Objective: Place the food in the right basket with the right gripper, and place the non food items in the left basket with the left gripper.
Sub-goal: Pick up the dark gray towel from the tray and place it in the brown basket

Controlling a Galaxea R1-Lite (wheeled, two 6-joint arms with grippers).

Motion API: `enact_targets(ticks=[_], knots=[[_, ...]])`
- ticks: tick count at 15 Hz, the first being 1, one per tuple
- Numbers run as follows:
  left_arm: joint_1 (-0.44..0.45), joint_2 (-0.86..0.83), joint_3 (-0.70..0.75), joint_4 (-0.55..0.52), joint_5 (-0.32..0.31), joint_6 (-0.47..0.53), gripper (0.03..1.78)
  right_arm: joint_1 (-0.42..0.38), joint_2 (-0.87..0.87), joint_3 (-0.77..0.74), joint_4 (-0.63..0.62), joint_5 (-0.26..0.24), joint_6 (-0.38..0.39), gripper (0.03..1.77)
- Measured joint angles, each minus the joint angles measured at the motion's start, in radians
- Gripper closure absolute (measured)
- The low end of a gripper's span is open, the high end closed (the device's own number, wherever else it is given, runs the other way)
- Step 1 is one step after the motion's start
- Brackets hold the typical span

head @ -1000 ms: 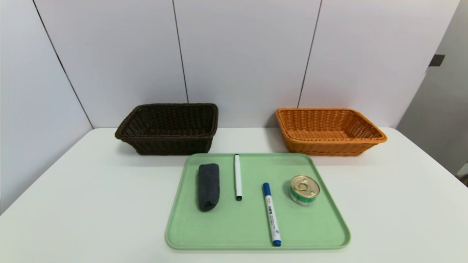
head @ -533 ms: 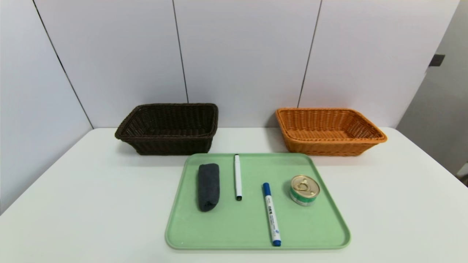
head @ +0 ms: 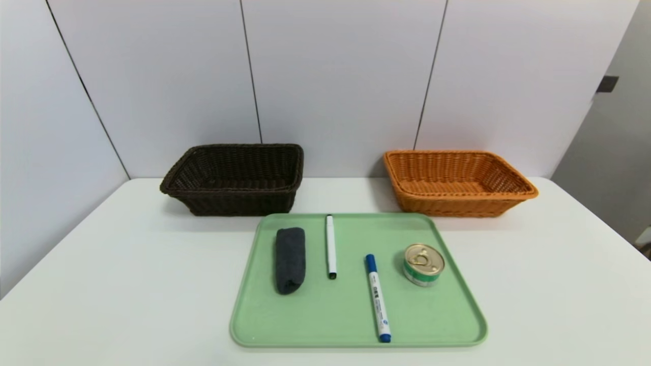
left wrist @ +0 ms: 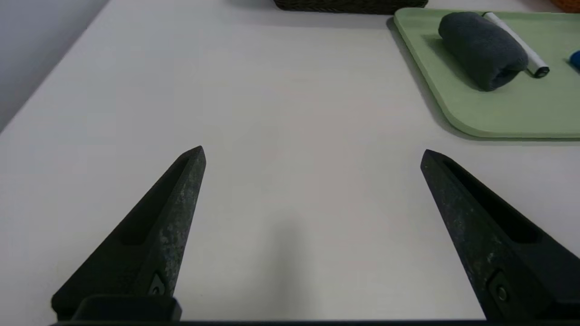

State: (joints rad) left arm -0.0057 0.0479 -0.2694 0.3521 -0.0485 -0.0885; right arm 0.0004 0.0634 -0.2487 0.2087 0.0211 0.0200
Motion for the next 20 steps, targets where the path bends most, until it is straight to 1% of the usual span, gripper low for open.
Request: enact_targets(ticks=[1,2,5,10,12,14,16,20], knots=[[0.0,0.042,-0.041,0.045,-0.01,-0.027,0.12,0.005,0.047,-0.035,0.011,-0.003,0.0,0.1],[0.0,0.09,-0.075,0.063,-0.016,-0.04,0.12,0.011,0.1,-0.068,0.017,-0.006,0.0,0.1],[-0.001,0.294,-0.196,0.086,-0.023,-0.053,0.12,0.023,0.318,-0.189,0.024,-0.003,0.005,0.1],[-0.001,0.691,-0.498,0.18,-0.025,-0.065,0.12,0.03,0.727,-0.456,0.03,0.012,0.043,0.1],[-0.001,0.831,-0.611,0.21,-0.027,-0.071,0.12,0.033,0.859,-0.566,0.038,0.015,0.054,0.1],[-0.018,0.965,-0.711,0.228,-0.031,-0.084,0.12,0.057,0.95,-0.661,0.097,0.021,0.056,0.1],[-0.092,1.084,-0.809,0.234,-0.035,-0.115,0.12,0.113,1.017,-0.736,0.164,0.024,0.056,0.1],[-0.322,1.245,-0.914,0.218,-0.041,-0.193,0.12,0.287,1.114,-0.795,0.181,0.025,0.056,0.1]])
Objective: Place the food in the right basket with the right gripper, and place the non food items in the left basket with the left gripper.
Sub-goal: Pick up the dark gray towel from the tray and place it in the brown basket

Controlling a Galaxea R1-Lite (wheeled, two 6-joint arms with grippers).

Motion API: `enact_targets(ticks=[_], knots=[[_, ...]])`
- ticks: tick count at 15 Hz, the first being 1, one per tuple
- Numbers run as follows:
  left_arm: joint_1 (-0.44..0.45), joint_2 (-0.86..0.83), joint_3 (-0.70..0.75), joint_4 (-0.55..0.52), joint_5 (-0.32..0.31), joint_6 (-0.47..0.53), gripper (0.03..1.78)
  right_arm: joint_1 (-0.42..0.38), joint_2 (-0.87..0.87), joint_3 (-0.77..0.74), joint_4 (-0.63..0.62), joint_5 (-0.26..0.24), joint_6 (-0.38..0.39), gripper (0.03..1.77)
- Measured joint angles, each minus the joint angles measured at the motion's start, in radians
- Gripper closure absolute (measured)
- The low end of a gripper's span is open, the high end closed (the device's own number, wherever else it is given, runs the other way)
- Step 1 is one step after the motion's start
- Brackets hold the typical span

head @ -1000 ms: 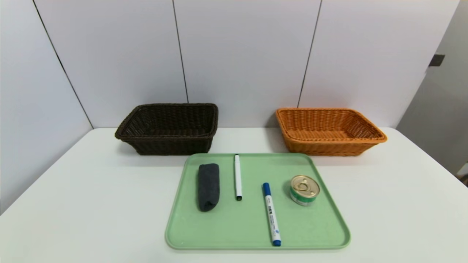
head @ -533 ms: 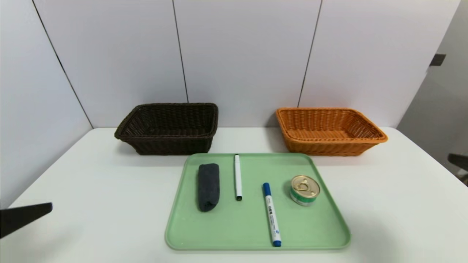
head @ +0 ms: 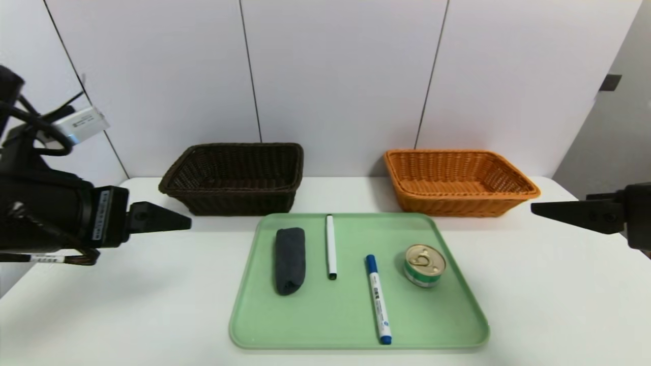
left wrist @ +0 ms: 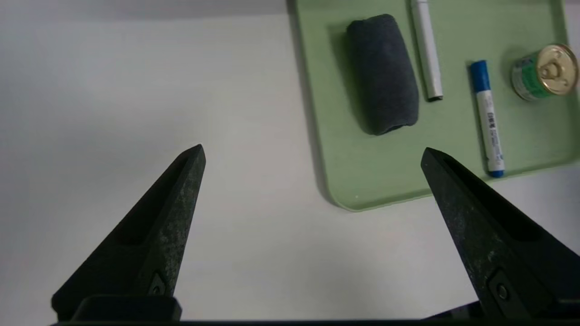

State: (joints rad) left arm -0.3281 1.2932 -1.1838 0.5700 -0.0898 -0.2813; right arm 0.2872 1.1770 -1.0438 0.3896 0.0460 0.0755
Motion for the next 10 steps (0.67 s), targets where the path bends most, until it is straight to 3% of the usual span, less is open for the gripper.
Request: enact_targets(ticks=[4,7,10], knots=[[-0.195,0.133,-0.119,-0.004,0.0,-0.09,0.12,0.107,0.077,-0.029,-0.001,-0.002,0.004,0.1],[-0.288,0.224,-0.174,-0.011,0.016,-0.179,0.12,0.116,0.103,-0.037,-0.001,-0.006,0.007,0.1],[-0.343,0.311,-0.196,-0.024,0.076,-0.243,0.12,0.117,0.109,-0.038,-0.003,-0.008,0.01,0.1]])
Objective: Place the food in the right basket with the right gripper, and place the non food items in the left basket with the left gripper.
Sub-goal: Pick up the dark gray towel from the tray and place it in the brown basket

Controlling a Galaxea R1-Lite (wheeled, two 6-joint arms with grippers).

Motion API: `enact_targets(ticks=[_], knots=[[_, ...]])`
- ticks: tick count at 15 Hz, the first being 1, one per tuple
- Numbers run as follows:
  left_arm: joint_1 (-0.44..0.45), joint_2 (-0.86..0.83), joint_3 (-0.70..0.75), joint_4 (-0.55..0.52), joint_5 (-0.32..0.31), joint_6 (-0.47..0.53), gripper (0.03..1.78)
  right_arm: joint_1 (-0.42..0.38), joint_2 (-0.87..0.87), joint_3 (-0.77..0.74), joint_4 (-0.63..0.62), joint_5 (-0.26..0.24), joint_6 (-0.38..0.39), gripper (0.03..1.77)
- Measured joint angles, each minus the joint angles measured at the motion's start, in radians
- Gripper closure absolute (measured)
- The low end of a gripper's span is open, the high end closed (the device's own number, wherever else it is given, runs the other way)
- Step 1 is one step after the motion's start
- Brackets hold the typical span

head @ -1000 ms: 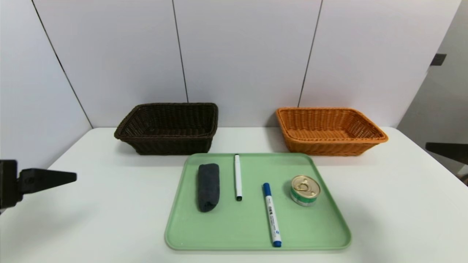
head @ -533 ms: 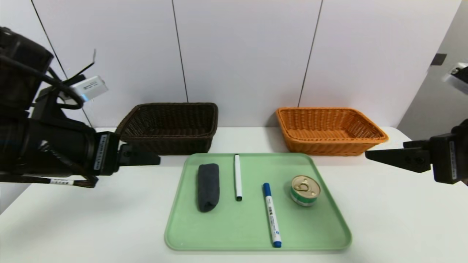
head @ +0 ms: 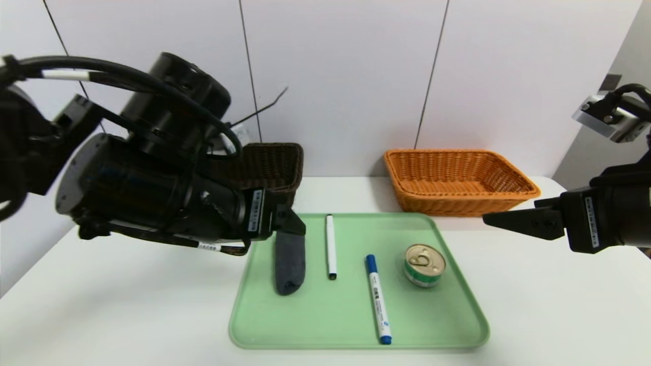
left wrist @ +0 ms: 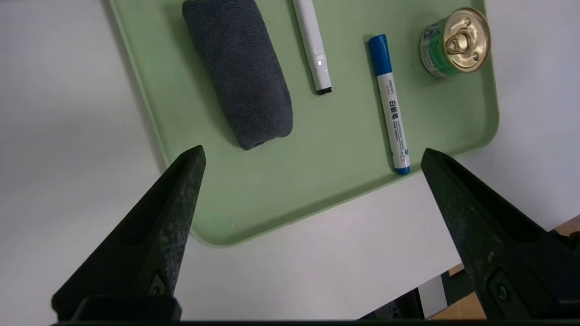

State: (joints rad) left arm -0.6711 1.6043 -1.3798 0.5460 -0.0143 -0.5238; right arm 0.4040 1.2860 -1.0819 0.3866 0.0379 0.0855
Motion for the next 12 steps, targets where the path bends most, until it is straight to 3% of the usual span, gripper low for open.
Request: enact_targets(ticks=[3,8,12], knots=[[-0.045,0.101,-0.036,-0.004,0.084,-0.064,0.12,0.0,0.005,-0.002,-0.008,-0.001,0.038,0.1],[-0.057,0.25,-0.068,-0.005,0.165,-0.126,0.12,-0.005,0.009,0.0,-0.002,-0.002,0.041,0.1],[-0.03,0.328,-0.091,-0.005,0.187,-0.135,0.12,-0.01,0.006,0.008,0.002,-0.002,0.041,0.1]])
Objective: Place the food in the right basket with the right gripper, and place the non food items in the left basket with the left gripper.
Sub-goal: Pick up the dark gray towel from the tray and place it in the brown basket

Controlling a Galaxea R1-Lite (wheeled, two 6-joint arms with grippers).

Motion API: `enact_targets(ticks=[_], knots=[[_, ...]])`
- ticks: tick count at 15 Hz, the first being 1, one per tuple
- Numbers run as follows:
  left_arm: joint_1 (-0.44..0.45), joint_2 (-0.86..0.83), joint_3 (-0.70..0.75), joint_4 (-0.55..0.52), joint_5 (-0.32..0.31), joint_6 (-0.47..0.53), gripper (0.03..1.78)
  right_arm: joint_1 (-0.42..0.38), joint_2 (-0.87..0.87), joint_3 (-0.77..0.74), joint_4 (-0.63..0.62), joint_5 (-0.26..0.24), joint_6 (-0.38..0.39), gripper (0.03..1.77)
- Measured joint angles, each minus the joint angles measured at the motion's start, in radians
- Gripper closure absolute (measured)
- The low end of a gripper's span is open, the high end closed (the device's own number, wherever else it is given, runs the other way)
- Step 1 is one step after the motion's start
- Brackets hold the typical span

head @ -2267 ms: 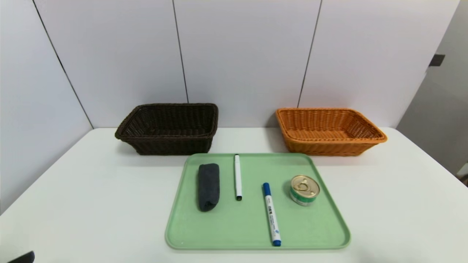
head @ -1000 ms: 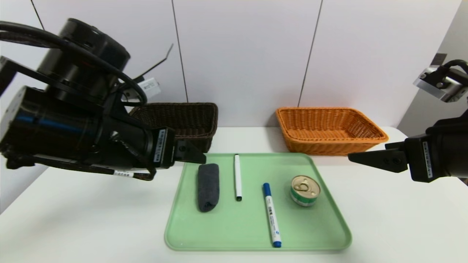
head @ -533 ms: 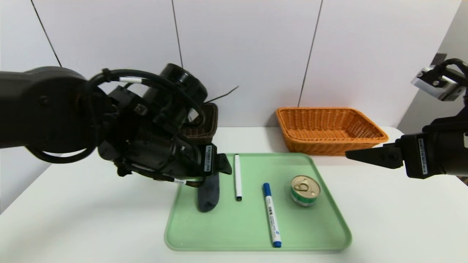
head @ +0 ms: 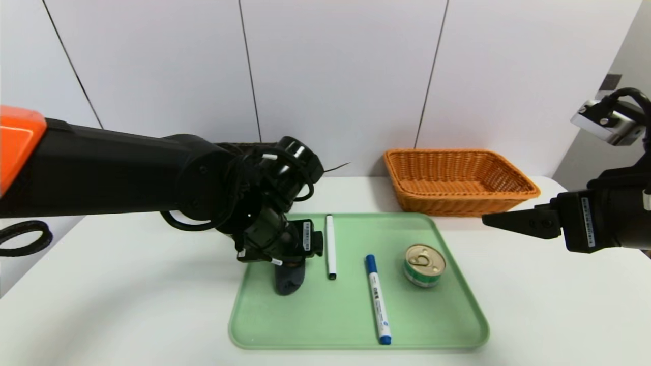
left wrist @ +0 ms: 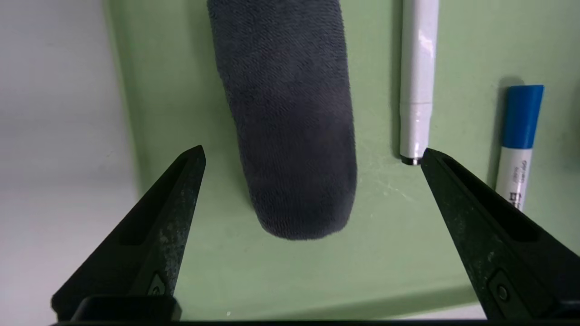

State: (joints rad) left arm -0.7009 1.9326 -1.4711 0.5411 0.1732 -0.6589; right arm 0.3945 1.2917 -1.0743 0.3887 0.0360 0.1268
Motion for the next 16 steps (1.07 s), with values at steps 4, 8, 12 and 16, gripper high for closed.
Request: enact_targets(ticks=[4,8,12,16], knots=[[0.021,0.04,-0.011,-0.001,0.0,0.003,0.12,-0.001,-0.011,0.014,0.0,0.0,0.001,0.1],[0.027,0.077,-0.033,0.0,0.001,0.003,0.12,-0.001,-0.021,0.023,0.0,0.0,0.001,0.1],[0.027,0.1,-0.047,0.0,0.002,0.003,0.12,-0.005,-0.032,0.036,-0.001,0.0,0.001,0.1],[0.029,0.123,-0.058,0.006,0.002,0.004,0.2,-0.007,-0.038,0.039,0.0,0.001,0.001,0.1]])
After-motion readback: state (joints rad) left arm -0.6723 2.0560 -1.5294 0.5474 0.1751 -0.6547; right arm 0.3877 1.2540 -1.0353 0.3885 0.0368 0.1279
